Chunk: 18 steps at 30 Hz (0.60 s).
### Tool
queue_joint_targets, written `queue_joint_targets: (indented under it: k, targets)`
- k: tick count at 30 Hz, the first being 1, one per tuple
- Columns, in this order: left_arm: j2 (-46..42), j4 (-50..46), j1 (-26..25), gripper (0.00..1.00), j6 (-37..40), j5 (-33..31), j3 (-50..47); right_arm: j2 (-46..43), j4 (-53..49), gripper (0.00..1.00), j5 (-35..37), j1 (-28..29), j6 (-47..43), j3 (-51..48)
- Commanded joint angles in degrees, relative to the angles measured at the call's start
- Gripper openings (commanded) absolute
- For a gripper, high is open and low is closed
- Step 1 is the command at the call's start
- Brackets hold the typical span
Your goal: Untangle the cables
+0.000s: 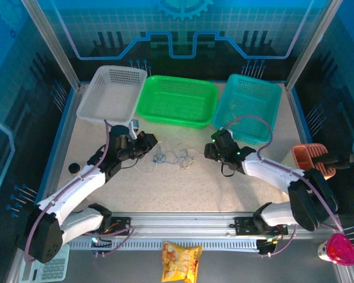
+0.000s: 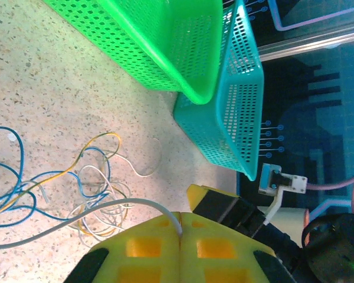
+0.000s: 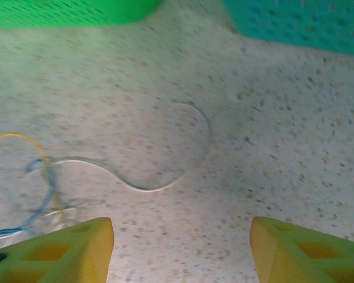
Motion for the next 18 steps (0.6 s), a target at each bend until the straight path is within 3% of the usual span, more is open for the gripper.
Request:
queue_joint_targets:
  k: [1,9,18]
  targets:
    - [1.9,-0.7,-0.3,0.1,4.1,-1.0,0.6,4.2,-2.6,0.63,2.6,-0.5,4.3,2.6]
    - [5.0,-2.9,-0.3,0.41,7.4,-0.9,3.1,10.8,-1.7,0.62,3.3,-0.6,8.6,5.2]
    - [5.5,-3.7,-0.3,0.62,8.3,-0.4,5.5,15.9,0.1,0.57,2.2,-0.6,9.9,7.6]
